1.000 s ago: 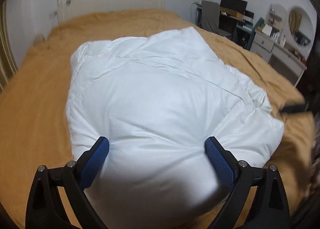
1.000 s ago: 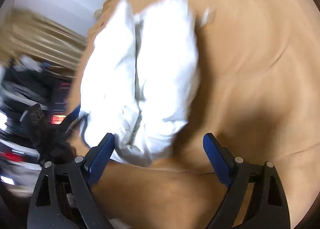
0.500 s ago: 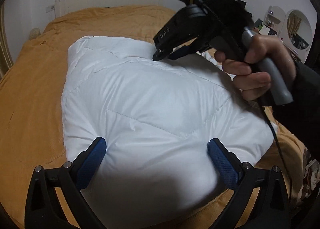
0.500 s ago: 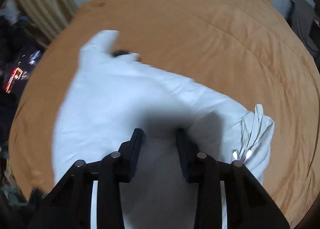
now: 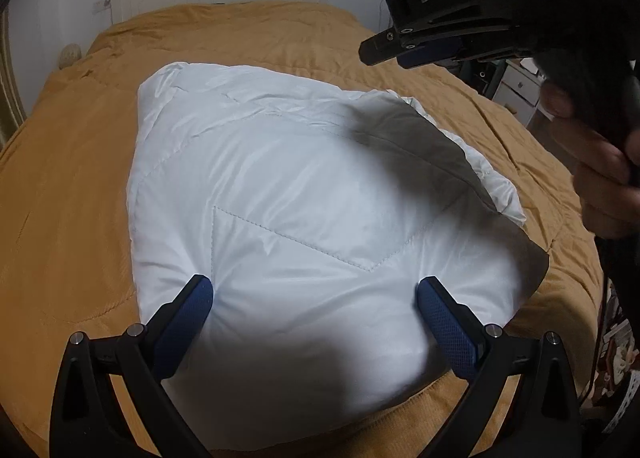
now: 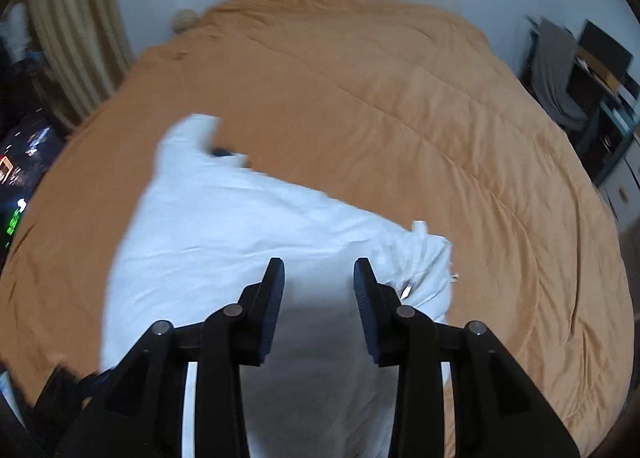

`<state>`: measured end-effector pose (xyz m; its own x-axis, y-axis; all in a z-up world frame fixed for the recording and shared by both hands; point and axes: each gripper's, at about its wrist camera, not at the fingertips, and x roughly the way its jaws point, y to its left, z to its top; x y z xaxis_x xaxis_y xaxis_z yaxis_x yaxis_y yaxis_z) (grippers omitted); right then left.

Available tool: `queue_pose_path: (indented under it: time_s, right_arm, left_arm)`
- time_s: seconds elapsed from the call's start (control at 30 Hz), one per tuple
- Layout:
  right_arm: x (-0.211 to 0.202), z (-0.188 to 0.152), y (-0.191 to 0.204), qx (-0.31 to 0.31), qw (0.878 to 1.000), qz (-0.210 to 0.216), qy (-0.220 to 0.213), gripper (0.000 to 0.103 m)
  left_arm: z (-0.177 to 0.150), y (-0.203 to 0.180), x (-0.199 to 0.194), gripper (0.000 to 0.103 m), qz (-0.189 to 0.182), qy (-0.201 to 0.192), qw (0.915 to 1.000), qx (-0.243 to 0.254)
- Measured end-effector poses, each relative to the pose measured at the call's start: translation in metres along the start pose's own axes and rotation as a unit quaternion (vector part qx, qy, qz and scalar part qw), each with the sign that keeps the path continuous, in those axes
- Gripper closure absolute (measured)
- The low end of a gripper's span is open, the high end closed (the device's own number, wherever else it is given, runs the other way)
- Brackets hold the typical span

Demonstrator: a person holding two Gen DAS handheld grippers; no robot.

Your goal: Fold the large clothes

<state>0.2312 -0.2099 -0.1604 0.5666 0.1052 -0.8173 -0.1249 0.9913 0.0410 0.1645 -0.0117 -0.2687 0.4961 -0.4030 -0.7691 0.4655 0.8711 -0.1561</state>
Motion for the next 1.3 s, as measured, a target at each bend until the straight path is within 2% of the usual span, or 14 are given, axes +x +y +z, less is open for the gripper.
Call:
queue_pose_path:
  time_s: [0.1,0.17,0.23,0.27,0.3,0.4,0.5,0.6,0.73,0.87,1.0,1.07,1.17,1.3]
  right_arm:
    - [0.012,-0.019,0.020,-0.033,0.998,0.034,0.042,0.065]
    - [0.032,-0.040,0.018,-0.047,0.995,-0.006,0.083,0.065]
    - [0.053,-0.059,-0.001,-0.033,0.995,-0.014,0.098,0.064]
    - [0.056,-0.064,-0.012,-0.017,0.995,-0.014,0.097,0.053]
    - [0.057,-0.067,-0.023,0.002,0.995,-0.022,0.097,0.034]
    - [0.058,-0.074,-0.052,0.062,0.992,0.014,0.107,0.034]
    - [0.048,-0.076,-0.046,0.047,0.994,-0.004,0.099,0.034]
    - [0.036,-0.081,-0.033,0.021,0.995,-0.034,0.090,0.034]
    - [0.001,-0.089,-0.026,0.019,0.997,-0.054,0.061,0.038]
    - [-0.052,-0.109,-0.015,0.014,0.999,0.028,0.005,0.038]
    - [-0.023,-0.148,0.005,-0.059,0.995,0.000,0.086,0.038]
    - [-0.002,-0.165,-0.006,-0.028,0.993,0.019,0.113,0.036]
    - [-0.003,-0.158,-0.030,0.042,0.990,0.055,0.127,0.040]
    - [-0.035,-0.112,-0.037,0.051,0.997,0.018,0.052,0.043]
  left_arm:
    - [-0.004,0.005,-0.005,0.001,-0.014,-0.001,0.9999,-0.002]
    - [-0.003,0.015,-0.017,0.001,-0.037,0.004,0.9990,-0.026]
    - [0.003,0.037,-0.036,0.002,-0.057,-0.015,0.9949,-0.082]
    - [0.009,0.051,-0.046,0.001,-0.058,-0.036,0.9912,-0.114]
    - [0.016,0.063,-0.052,0.001,-0.052,-0.051,0.9878,-0.138]
    - [0.047,0.091,-0.049,0.001,-0.019,-0.076,0.9821,-0.171]
    - [0.061,0.092,-0.014,0.001,0.023,-0.056,0.9859,-0.156]
    - [0.048,0.070,0.037,0.000,0.020,0.015,0.9931,-0.115]
    - [0.032,0.053,0.037,0.000,0.034,-0.002,0.9947,-0.097]
    - [0.027,0.058,0.038,0.000,0.026,-0.003,0.9938,-0.108]
    - [0.025,0.050,0.031,0.000,0.024,-0.006,0.9948,-0.099]
    - [0.020,0.038,0.025,0.000,0.033,-0.009,0.9967,-0.074]
    - [0.006,0.024,0.019,0.000,0.057,-0.013,0.9976,-0.038]
    - [-0.001,0.024,0.019,0.000,0.049,-0.011,0.9980,-0.038]
